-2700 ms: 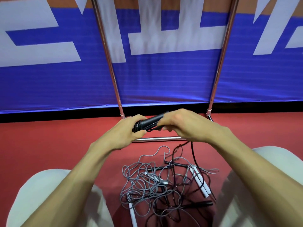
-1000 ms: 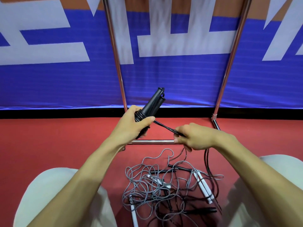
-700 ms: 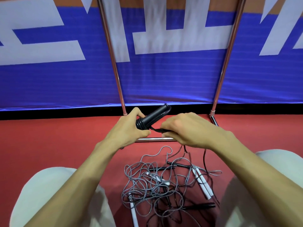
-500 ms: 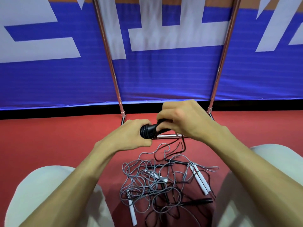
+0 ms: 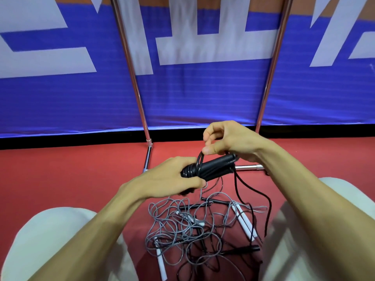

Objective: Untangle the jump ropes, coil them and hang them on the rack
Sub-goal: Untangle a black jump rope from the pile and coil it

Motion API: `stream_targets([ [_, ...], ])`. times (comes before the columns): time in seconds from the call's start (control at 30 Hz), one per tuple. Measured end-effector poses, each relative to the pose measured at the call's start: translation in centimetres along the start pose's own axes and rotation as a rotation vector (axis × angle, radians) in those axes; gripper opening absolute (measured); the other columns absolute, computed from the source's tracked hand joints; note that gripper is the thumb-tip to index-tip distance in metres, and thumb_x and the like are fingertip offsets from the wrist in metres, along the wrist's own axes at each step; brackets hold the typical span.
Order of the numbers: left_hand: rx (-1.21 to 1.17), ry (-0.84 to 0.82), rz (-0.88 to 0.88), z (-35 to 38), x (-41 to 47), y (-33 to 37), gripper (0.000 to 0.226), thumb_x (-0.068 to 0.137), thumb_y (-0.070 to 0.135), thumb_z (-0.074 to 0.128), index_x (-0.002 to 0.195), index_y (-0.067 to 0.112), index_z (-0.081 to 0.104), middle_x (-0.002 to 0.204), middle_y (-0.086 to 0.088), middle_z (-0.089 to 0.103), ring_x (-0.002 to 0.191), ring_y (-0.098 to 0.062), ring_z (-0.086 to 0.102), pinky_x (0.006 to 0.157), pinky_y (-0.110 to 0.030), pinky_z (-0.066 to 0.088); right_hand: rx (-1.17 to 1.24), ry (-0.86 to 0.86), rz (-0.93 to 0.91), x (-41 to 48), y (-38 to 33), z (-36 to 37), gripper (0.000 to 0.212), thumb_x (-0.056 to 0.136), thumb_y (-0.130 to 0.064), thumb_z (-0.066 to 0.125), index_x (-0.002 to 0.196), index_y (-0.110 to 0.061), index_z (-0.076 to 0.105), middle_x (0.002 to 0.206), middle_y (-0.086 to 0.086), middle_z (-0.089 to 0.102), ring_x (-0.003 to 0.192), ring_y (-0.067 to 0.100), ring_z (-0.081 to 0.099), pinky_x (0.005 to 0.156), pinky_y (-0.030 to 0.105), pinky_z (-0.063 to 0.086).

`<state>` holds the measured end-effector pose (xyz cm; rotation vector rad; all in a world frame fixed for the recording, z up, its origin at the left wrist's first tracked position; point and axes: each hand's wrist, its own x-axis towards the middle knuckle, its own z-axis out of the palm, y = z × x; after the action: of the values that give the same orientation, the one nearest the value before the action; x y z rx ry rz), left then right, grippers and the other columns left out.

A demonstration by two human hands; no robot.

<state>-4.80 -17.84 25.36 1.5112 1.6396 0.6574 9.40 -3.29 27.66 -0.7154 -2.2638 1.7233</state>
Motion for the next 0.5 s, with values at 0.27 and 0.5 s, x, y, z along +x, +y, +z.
stream_targets([
  [0.27,-0.407,0.192,0.062,-1.3,-0.8,0.6,0.044,0.096,0.016,0.056,0.135,0.026,0.039,0.083,-0.013,0.067,0.060,-0.027,0.064,0.052,-0.027,0.050,-0.222,0.139,-0.096,1.1,1.0,0.9,0.027,0.086,0.005,0.048,0.069,-0.003,0.066,0.050,-0.001,0.060,0.043,0.011,0.050,0.045,0.019,0.039],
  [0.5,-0.425,0.471,0.089,-1.6,-0.2,0.5,0.018,0.098,0.021,0.053,0.117,0.020,0.051,0.075,-0.014,0.061,0.055,-0.031,0.060,0.047,-0.032,0.050,-0.626,0.085,-0.057,0.8,1.4,1.6,0.061,0.097,-0.053,0.034,0.065,-0.010,0.062,0.045,0.002,0.058,0.046,0.012,0.062,0.063,0.017,0.048],
])
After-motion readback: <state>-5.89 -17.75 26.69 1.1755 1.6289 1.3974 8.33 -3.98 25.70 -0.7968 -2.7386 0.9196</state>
